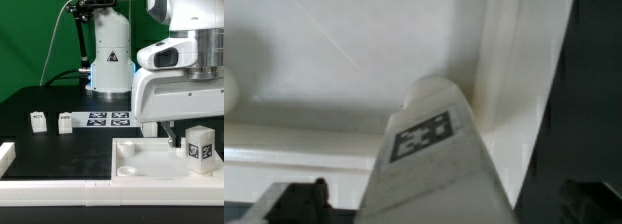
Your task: Assemble one leg
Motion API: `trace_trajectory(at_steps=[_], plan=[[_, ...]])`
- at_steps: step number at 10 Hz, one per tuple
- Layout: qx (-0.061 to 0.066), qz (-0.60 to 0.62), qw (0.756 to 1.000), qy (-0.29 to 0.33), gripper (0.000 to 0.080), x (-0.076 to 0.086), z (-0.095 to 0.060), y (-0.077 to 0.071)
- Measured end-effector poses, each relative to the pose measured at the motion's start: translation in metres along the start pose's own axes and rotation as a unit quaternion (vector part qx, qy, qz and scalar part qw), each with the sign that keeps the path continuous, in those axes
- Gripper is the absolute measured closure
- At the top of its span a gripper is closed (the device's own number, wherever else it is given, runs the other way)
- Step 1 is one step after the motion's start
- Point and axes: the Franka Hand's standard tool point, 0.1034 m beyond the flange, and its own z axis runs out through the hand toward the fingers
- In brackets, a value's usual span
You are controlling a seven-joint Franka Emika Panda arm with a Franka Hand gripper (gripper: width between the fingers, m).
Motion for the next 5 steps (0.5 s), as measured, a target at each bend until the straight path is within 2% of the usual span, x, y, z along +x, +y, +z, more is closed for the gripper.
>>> trace_trajectory(at_steps=[2,3,4,5], plan=[[0.0,-0.033,0.999,0.0,0.0178,0.0,-0.0001,0.0011],[0.0,-0.031,1.0,0.0,0.036,-0.0001,0.0,0.001],[0.0,-0.025,1.0,0.001,0.036,0.0,-0.0001,0.0008],[0.0,-0.017,1.0,0.0,0.0511,-0.0001,0.0,0.0009]])
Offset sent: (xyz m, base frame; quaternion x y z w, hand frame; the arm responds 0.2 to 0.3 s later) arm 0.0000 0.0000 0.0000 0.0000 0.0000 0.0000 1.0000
